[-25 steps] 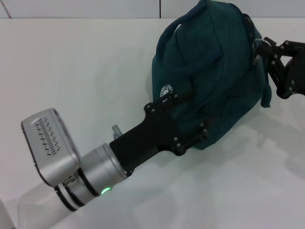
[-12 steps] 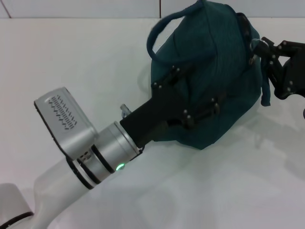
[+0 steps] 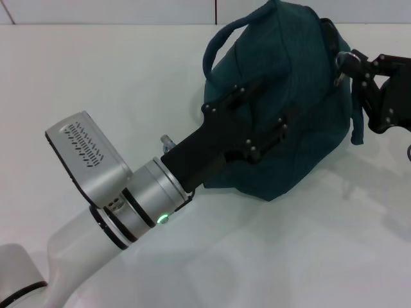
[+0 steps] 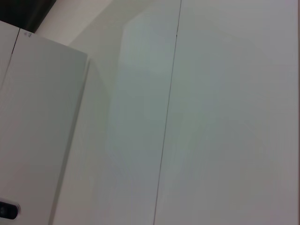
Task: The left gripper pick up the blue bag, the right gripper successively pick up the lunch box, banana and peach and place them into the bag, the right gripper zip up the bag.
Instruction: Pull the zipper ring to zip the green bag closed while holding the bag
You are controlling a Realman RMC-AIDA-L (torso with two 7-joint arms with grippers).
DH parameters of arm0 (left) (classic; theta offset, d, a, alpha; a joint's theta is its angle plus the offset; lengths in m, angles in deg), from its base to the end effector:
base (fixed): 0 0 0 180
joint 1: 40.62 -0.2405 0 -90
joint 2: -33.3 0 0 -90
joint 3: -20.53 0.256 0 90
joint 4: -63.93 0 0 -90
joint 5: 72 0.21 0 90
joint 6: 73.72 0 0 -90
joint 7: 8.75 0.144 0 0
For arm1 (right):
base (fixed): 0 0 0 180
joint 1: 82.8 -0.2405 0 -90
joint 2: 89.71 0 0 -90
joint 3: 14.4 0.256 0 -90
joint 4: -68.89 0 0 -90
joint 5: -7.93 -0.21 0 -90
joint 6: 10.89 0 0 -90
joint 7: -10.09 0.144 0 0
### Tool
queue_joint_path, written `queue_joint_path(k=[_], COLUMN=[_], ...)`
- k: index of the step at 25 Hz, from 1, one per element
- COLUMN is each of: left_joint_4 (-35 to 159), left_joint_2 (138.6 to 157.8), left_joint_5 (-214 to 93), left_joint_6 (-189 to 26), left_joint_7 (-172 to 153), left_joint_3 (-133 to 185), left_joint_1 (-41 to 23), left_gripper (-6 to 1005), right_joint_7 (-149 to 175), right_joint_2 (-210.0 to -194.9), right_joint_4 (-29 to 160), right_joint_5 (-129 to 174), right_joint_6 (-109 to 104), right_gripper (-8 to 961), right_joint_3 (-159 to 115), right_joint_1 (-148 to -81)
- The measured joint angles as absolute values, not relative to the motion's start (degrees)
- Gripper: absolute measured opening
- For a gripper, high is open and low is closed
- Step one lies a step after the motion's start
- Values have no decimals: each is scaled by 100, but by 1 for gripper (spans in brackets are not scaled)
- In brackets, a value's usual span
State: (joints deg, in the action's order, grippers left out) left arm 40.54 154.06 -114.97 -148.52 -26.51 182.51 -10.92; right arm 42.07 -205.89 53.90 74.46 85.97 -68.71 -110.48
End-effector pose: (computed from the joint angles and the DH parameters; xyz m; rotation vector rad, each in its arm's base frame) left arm -0.1887 0.2796 -0.1175 -2.2253 -0.3995 -1.2380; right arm 0.2469 0.3121 0.0112 -2.1838 -0.0382 1.1867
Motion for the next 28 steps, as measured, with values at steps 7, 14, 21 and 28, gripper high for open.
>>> queue_joint_path(k=[7,14,21,28], left_joint_4=[4096,4189,4339,4828], left_joint_2=[15405,15372,15358,15335], left_joint_5=[-11483,-10897,-10744,-10776], left_joint_6=[-14844,-14884,-15246,-16029], left_joint_7=[-2650,-2526,-2374,-2394], left_joint_3=[18297,18262,18282,18259], left_joint_1=[-1075,-1066,-1150,-1282], left_gripper=[559,358,104,54], right_joint_7=[4219,4241,4355,4647], right_joint_2=[-20589,-20589,-20589,-20590], right_joint_4=[5414,5422,5422,5468], right_joint_5=[7446,7435,7431,7180], right_joint_6=[8612,8634,8753,8772], right_gripper=[16,16,16,16], right_joint_3=[-6871,-7055,-7091,-7142], right_joint_1=[-11049,-11060,-11094,-11125])
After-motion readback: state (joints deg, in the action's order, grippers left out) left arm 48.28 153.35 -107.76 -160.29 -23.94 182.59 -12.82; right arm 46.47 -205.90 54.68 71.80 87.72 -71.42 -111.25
